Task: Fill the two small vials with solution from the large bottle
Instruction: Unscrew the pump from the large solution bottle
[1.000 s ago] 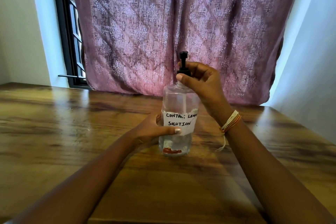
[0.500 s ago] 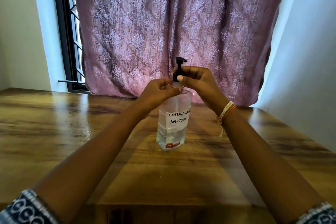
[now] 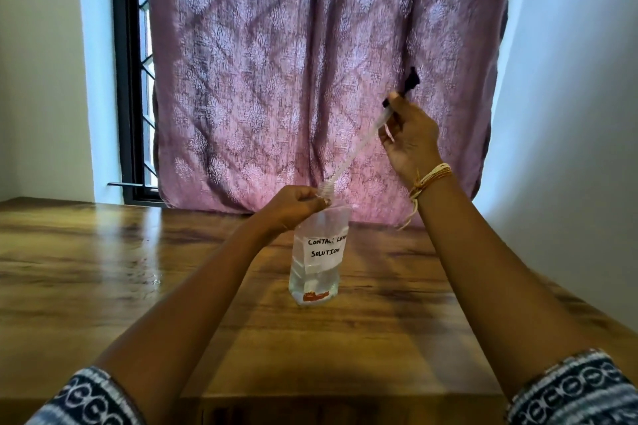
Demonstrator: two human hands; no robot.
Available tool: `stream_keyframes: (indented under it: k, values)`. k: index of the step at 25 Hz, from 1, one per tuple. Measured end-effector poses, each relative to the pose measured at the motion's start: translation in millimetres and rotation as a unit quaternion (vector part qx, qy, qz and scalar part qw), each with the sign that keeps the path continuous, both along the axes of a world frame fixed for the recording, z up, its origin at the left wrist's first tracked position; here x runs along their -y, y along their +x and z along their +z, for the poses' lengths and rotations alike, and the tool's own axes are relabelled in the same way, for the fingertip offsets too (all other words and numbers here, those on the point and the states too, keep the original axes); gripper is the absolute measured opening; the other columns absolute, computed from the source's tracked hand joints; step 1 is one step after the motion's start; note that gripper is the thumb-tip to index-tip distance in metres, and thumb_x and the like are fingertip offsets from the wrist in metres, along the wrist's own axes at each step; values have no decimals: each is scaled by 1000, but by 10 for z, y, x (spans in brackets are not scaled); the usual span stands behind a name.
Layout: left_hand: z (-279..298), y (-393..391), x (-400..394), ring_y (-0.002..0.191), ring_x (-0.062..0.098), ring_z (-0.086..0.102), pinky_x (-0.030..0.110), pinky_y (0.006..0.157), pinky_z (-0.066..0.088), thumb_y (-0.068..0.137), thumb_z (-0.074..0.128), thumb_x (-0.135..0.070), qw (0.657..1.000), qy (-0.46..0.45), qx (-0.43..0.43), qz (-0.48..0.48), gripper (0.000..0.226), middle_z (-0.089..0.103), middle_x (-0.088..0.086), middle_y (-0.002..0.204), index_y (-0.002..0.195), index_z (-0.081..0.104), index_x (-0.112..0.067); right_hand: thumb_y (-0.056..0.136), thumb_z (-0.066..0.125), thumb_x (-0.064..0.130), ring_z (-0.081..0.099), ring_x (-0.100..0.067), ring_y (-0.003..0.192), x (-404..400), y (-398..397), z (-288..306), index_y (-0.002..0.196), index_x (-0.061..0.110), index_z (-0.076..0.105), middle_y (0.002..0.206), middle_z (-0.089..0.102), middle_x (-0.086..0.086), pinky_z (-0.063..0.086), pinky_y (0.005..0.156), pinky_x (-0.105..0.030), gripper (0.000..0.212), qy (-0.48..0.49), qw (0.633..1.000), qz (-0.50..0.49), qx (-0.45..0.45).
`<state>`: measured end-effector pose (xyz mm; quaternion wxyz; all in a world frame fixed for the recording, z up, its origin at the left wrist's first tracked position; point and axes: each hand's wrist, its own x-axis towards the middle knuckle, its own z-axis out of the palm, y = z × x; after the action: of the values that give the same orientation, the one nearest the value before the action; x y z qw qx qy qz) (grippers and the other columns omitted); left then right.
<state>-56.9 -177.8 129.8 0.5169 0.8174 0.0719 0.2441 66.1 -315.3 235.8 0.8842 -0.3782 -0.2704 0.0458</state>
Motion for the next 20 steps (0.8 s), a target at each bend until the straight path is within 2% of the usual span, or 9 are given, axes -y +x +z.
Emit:
stream_keyframes:
  k: [2,5,8,10,12,15,17,19,20]
  values:
    - [5,-4,13,79,19,62,32,74,54,91,59,-21,1000,-3,0,1,23,66,4,87,108,66,-6,84,72,7,57,-15,67,77,33,101,80,11,66,75,64,-3,49,49,-23,8,70,997,-12,-27]
    - [6,-21,21,83,22,62,40,83,55,91,59,-18,1000,-22,-1,-3,19,66,5,89,106,65,-8,85,69,2,62,-18,71,193,-9,207,77,9,66,66,68,-2,54,62,-32,10,125,991,-29,-37]
    - [8,-46,49,80,18,63,37,82,54,93,57,-17,1000,-21,1,-2,22,67,10,97,110,64,-6,86,63,-5,63,-21,73,258,-17,152,80,8,62,70,65,-5,56,67,-36,14,119,993,-20,-18]
    - [-11,-71,68,84,19,63,40,85,54,94,55,-21,1000,-12,4,-3,22,67,14,109,111,63,-11,84,58,-13,62,-25,77,292,18,-27,88,11,56,80,62,-11,59,66,-37,25,101,995,2,-5]
    - [-77,-111,79,98,25,64,48,93,52,95,51,-31,1000,-9,7,-15,29,63,16,124,120,57,-17,82,57,-18,63,-28,83,345,59,-339,96,15,56,95,58,-16,61,76,-41,36,45,999,1,5]
    - [-319,-161,124,128,33,49,53,101,45,94,46,-43,998,-47,46,-16,62,38,13,150,148,19,-29,79,71,-9,64,-31,95,453,112,-972,94,11,64,99,65,-18,61,80,-36,26,-87,989,-90,82]
    - [-553,-234,168,127,29,47,41,89,55,91,56,-33,995,-78,62,-9,79,36,9,149,150,5,-26,73,80,1,65,-22,85,533,119,-1358,90,8,67,90,69,-15,58,71,-25,23,-174,960,-189,109]
    - [-810,-269,161,111,22,55,23,65,57,79,73,-15,994,-100,38,-9,94,46,4,136,148,10,-26,71,81,0,62,-18,78,610,141,-1659,87,6,64,80,66,-7,54,68,-20,25,-212,939,-252,95]
    - [-936,-260,144,106,21,58,21,61,55,71,79,-10,994,-107,17,-5,100,50,6,133,146,15,-27,71,79,-2,61,-20,79,660,167,-1779,88,6,62,79,64,-4,55,70,-22,26,-221,933,-274,74]
